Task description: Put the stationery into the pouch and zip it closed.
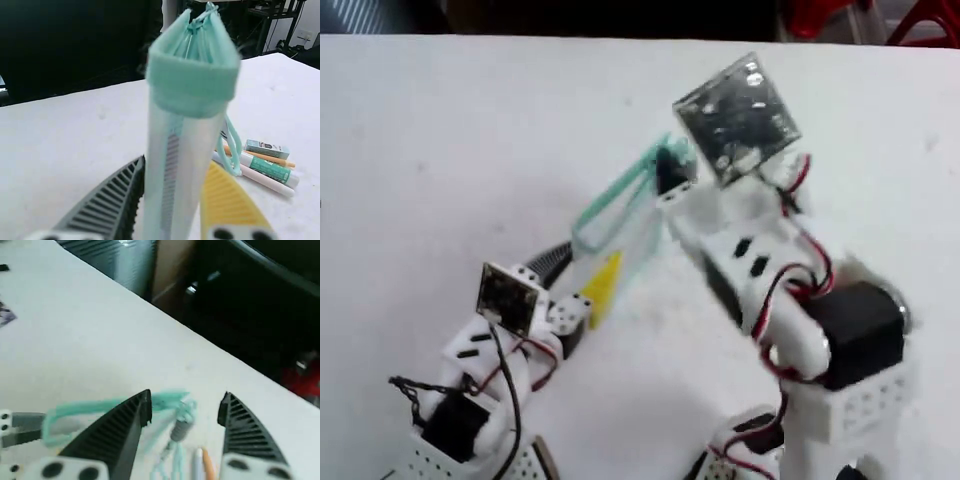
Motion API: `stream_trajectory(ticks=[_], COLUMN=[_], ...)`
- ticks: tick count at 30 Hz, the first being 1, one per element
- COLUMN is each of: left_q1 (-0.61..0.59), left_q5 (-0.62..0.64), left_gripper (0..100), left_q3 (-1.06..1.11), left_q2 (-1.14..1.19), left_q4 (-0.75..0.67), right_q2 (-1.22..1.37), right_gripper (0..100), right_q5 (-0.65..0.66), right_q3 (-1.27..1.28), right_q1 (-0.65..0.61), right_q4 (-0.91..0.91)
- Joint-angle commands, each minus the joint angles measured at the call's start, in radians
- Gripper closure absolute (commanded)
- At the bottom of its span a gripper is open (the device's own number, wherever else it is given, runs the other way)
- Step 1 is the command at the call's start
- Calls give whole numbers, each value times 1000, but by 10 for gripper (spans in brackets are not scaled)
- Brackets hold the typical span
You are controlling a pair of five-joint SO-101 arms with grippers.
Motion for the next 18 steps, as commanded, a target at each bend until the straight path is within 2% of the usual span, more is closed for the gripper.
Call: stream_trajectory(ticks=[1,4,8,18], left_q1=[5,-36,-82,-90], left_q5=[-5,0,29,35], left_gripper=[830,830,831,831], left_q3=[-8,-12,-20,-17], left_q2=[-1,-1,-1,-1], left_q4=[-29,-31,-28,-2], right_q2=[35,136,274,501], right_gripper=[789,789,790,812], right_q5=[54,130,206,204], right_q3=[35,169,345,707], right_q1=[222,360,438,363], right_q4=[47,51,-22,-510])
